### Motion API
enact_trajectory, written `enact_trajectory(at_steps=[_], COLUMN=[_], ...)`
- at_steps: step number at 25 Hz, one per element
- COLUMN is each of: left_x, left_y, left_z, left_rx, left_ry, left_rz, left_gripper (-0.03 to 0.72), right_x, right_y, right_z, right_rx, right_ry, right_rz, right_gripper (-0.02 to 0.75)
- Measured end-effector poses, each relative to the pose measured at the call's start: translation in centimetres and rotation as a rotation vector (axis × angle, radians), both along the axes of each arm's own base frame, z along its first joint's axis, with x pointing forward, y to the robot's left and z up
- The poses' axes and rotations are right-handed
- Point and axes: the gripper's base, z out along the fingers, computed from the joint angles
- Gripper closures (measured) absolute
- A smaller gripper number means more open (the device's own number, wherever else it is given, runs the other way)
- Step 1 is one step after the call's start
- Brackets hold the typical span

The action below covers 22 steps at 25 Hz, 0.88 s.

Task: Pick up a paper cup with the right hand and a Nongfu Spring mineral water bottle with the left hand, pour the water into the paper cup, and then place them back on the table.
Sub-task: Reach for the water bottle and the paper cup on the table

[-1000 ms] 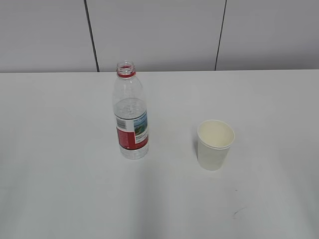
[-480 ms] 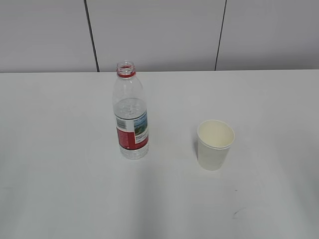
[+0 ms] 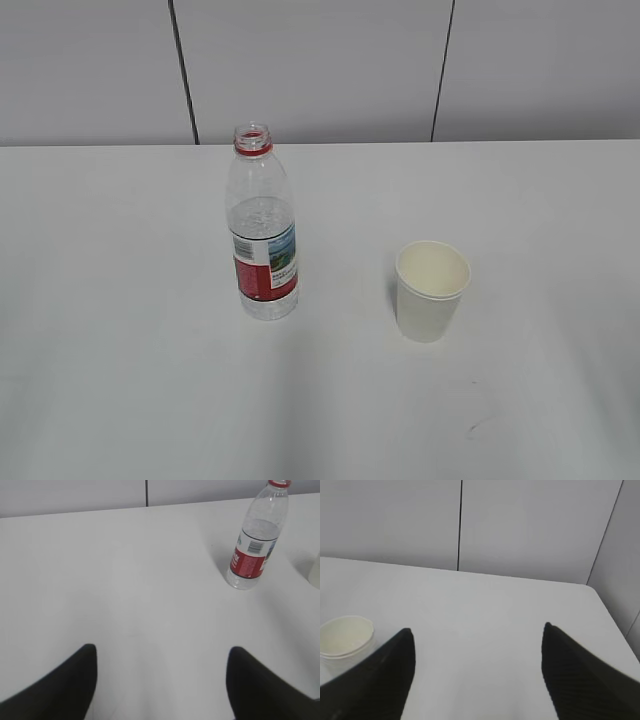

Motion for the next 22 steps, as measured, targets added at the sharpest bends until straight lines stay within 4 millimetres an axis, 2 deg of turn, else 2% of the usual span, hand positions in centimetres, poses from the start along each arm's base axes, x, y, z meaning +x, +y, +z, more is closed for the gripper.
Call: enact_trajectory(at_steps=[3, 14, 22], left_x=[0.0, 0.0, 0.4], left_y=[0.0, 0.0, 0.1], left_z=[0.0, 0.3, 3.0], left_rx=[0.000, -0.002, -0.027], left_ry=[0.000, -0.018, -0.298], left_rz=[0.000, 0.000, 0.015], left_gripper=[0.218, 0.232, 0.232], right_x=[0.1, 0.2, 0.2], right_y=[0.0, 0.0, 0.0], right_z=[-0.8, -0.8, -0.8], right_rx=[-0.027, -0.034, -0.034], right_ry=[-0.025, -0.050, -0.050], right_rz=[0.004, 0.007, 0.007], right_gripper=[0.156, 0.156, 0.156])
